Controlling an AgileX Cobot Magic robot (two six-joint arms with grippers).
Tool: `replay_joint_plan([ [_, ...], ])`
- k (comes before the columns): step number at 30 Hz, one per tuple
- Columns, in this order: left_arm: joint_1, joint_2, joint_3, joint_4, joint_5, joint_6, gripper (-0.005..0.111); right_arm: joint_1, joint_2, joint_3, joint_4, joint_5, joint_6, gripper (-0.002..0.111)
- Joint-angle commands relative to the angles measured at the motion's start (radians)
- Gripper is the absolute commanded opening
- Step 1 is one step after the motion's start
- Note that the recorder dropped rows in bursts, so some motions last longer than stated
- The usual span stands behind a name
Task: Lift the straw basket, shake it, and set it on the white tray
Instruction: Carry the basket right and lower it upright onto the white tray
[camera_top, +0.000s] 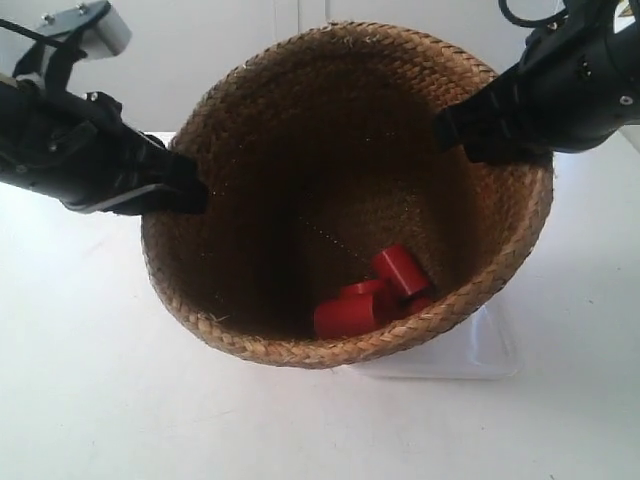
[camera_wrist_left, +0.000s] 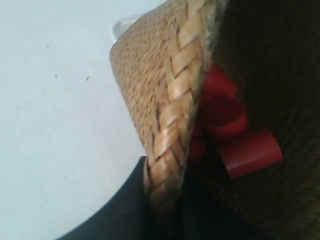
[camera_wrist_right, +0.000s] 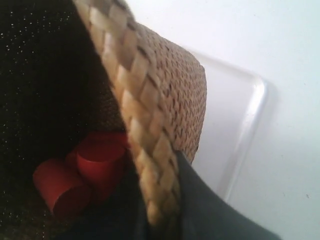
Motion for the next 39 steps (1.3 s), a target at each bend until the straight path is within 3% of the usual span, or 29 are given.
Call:
replay_joint_plan([
  [1,-0.03,0.054,-0.07,0.221,0.152,-0.218,0.0,-0.01,-0.003,-0.035,-0.096,0.01,-0.006,0.0],
  [10,-0.076,0.087,-0.218,0.163,0.197,-0.264,0.0,-0.03,0.002,-0.041,-0.199,0.091,0.003,0.0],
  [21,-0.178,0.159,-0.233,0.149,0.101,-0.312,0.0,-0.071,0.002,-0.043,-0.1,0.076,0.007,0.0],
  [33,-0.186,0.125,-0.233,0.102,0.047,-0.247,0.0,-0.071,0.002,-0.043,-0.073,0.11,0.01,0.0],
  [39,-0.186,0.202,-0.276,0.097,-0.024,-0.35,0.0,-0.071,0.026,-0.044,-0.132,0.137,0.07,0.0],
])
